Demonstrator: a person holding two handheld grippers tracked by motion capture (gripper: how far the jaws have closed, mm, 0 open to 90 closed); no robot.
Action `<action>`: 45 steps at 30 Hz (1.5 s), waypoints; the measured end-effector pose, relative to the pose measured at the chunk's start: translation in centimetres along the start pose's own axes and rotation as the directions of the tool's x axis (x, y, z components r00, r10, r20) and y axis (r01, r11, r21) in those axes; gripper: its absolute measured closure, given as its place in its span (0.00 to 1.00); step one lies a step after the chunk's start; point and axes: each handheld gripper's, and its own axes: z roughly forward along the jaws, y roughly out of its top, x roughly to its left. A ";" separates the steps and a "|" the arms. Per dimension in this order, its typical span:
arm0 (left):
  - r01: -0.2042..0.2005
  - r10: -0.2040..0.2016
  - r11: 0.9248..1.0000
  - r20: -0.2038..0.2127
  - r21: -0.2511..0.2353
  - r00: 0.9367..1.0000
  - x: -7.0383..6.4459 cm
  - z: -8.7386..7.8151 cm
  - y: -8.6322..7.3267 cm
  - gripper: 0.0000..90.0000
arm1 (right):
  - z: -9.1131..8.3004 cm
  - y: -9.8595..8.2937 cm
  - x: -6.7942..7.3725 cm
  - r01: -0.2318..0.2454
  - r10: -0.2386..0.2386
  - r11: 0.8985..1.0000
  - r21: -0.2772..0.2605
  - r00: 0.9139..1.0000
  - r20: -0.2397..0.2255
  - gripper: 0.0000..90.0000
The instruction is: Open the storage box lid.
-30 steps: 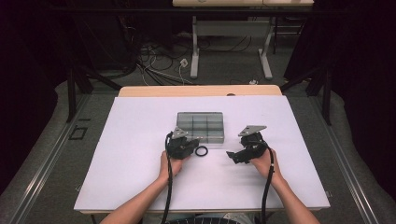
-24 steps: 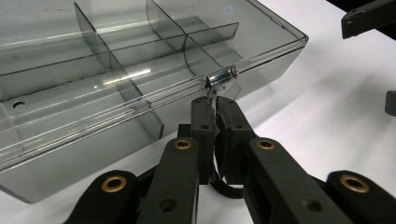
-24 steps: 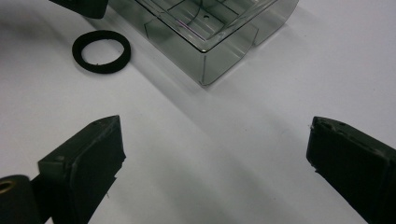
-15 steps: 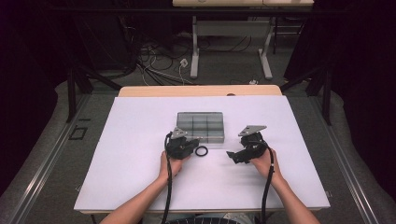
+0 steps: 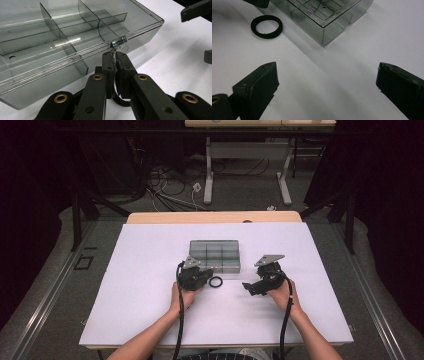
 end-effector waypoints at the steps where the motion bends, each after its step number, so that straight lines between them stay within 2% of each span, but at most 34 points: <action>1: 0.011 -0.011 1.000 0.004 0.000 1.000 -0.1 0.1 -0.1 0.95 | 0.0 0.0 0.0 -0.001 0.001 1.000 0.001 1.000 -0.001 0.04; 5: 0.009 -0.009 1.000 0.001 0.005 1.000 -0.2 0.1 0.0 0.95 | 0.1 -0.1 0.1 -0.001 0.001 1.000 -0.014 1.000 0.002 0.04; 6: 0.011 -0.011 1.000 0.002 0.003 1.000 -0.2 0.2 0.0 0.95 | -0.1 0.0 0.0 0.003 -0.003 1.000 0.010 1.000 -0.002 0.04; 8: 0.001 -0.001 1.000 -0.001 0.004 1.000 -0.2 0.2 0.0 0.95 | -0.1 0.0 0.1 0.001 -0.001 1.000 0.010 1.000 -0.001 0.04; 9: 0.015 -0.015 1.000 0.001 0.001 1.000 -0.2 0.2 0.0 0.95 | -0.1 0.0 0.1 -0.004 0.004 1.000 -0.001 1.000 0.003 0.04; 11: 0.010 -0.010 1.000 0.002 0.007 1.000 -0.2 0.2 0.1 0.95 | -0.1 0.0 0.1 -0.002 0.002 1.000 -0.006 1.000 0.005 0.04; 12: 0.008 -0.008 1.000 0.002 0.008 1.000 -0.1 0.1 0.1 0.95 | -0.2 0.0 0.1 0.002 -0.002 1.000 0.011 1.000 0.003 0.04; 14: 0.006 -0.006 1.000 0.002 0.009 1.000 -0.1 0.1 0.1 0.95 | -0.2 0.0 0.1 -0.002 0.001 1.000 0.012 1.000 0.003 0.04; 15: 0.007 -0.007 1.000 0.002 0.010 1.000 -0.2 0.1 0.1 0.95 | 0.0 -0.1 0.1 0.001 -0.001 1.000 -0.018 1.000 0.005 0.04; 17: 0.007 -0.007 1.000 0.001 0.009 1.000 -0.2 0.1 0.1 0.95 | -0.2 0.0 0.1 -0.004 0.004 1.000 -0.002 1.000 0.000 0.04; 20: 0.006 -0.006 1.000 0.002 0.012 1.000 -0.1 0.1 0.1 0.95 | -0.1 0.0 0.1 0.005 -0.005 1.000 -0.008 1.000 0.004 0.04; 21: 0.005 -0.005 1.000 0.003 0.011 1.000 -0.1 0.1 0.1 0.96 | 0.0 -0.1 0.1 -0.001 0.001 0.999 -0.035 1.000 0.002 0.04; 23: -0.011 0.011 1.000 0.000 0.006 1.000 0.0 0.1 0.1 0.95 | -0.1 0.0 0.0 0.004 -0.004 1.000 -0.002 1.000 0.003 0.04; 28: 0.002 -0.001 1.000 0.009 -0.004 1.000 0.0 0.0 0.1 0.95 | -0.2 0.0 0.1 0.006 -0.006 1.000 0.012 1.000 0.005 0.04; 30: -0.004 0.004 1.000 0.001 -0.010 1.000 0.0 0.0 0.1 0.95 | -0.1 0.0 0.1 -0.001 0.001 1.000 -0.010 1.000 0.004 0.04; 33: -0.012 0.012 1.000 0.013 -0.007 1.000 0.0 -0.2 0.2 0.95 | -0.2 0.0 0.1 0.005 -0.005 1.000 0.013 1.000 0.004 0.04; 36: -0.015 0.015 1.000 0.008 -0.017 1.000 -0.1 -0.2 0.3 0.96 | 0.0 0.0 0.1 0.003 -0.003 1.000 0.004 1.000 0.009 0.04; 37: -0.016 0.016 1.000 0.018 -0.009 1.000 -0.1 -0.2 0.3 0.96 | 0.0 0.0 0.1 0.003 -0.003 1.000 0.001 1.000 0.009 0.04; 39: -0.006 0.007 1.000 0.016 -0.014 1.000 -0.1 -0.2 0.2 0.96 | 0.0 0.0 0.1 0.004 -0.004 1.000 0.002 1.000 0.010 0.04; 40: -0.018 0.018 1.000 0.012 -0.013 1.000 -0.1 -0.3 0.3 0.96 | -0.1 0.0 0.1 0.007 -0.007 1.000 0.008 1.000 0.006 0.04; 43: -0.018 0.018 1.000 0.005 -0.021 1.000 -0.1 -0.2 0.2 0.96 | -0.1 0.0 0.1 0.008 -0.008 1.000 -0.006 1.000 0.008 0.04; 44: -0.013 0.013 1.000 0.003 -0.020 1.000 -0.2 -0.2 0.2 0.95 | -0.1 0.0 0.1 0.005 -0.005 1.000 0.006 1.000 0.007 0.04; 45: -0.031 0.031 0.999 -0.002 -0.022 1.000 -0.2 -0.2 0.3 0.95 | -0.1 0.0 0.1 0.004 -0.004 1.000 0.008 1.000 0.008 0.04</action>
